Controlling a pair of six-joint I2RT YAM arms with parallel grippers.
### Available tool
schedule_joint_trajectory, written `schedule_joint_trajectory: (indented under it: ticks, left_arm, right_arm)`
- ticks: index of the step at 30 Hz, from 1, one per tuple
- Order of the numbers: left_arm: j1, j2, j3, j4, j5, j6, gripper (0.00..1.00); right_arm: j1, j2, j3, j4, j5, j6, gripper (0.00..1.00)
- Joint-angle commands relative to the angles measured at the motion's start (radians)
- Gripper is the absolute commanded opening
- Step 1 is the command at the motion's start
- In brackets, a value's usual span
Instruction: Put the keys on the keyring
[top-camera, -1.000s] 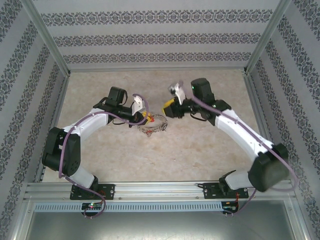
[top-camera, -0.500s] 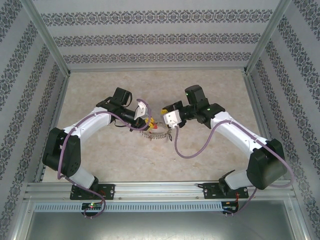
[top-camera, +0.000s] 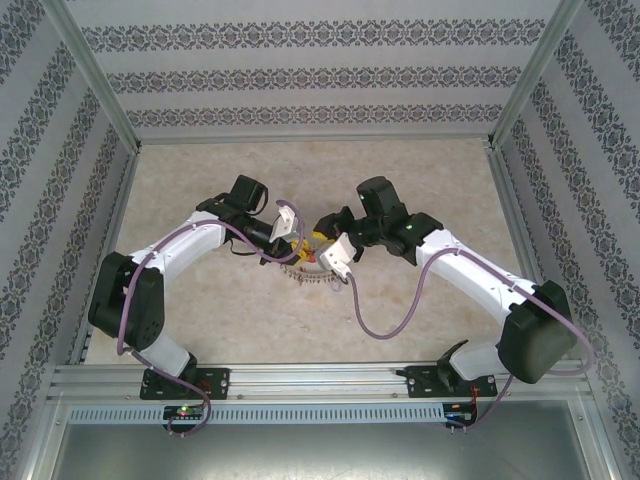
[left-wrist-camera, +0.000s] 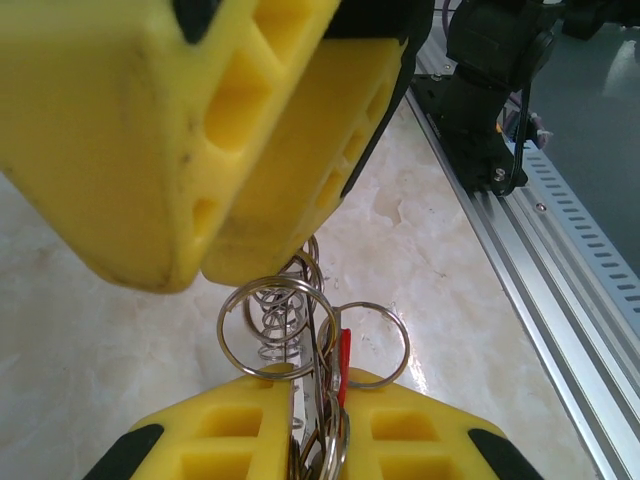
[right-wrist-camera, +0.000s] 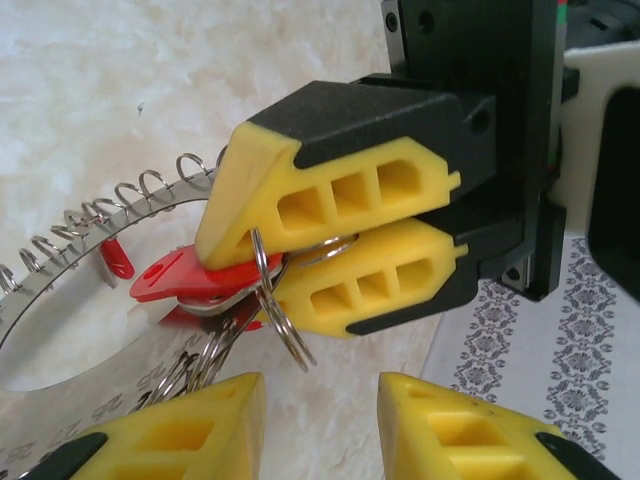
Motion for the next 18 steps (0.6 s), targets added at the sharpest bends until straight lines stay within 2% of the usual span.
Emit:
schedule_joint_trajectory:
  ticks: [1, 7, 15, 18]
  left_arm:
    - [-0.013, -0.001, 0.036, -0.027, 0.057, 0.049, 0.00]
    - [-0.012, -0.001, 0.040, -0.032, 0.061, 0.050, 0.00]
    - [-0.012, 0.004, 0.046, -0.041, 0.066, 0.056, 0.00]
    - [-0.014, 0.008, 0.051, -0.055, 0.070, 0.068, 0.00]
  right_arm:
    - [0.021, -0.022, 0.003, -0.042, 0.015, -0.061, 0.35]
    - [0.061, -0.006, 0.011, -0.120, 0.090, -0.141, 0.32]
    - [0.082, -0.001, 0.016, -0.124, 0.115, -0.142, 0.19]
    - [0.088, 0.004, 0.025, -0.149, 0.132, -0.180, 0.18]
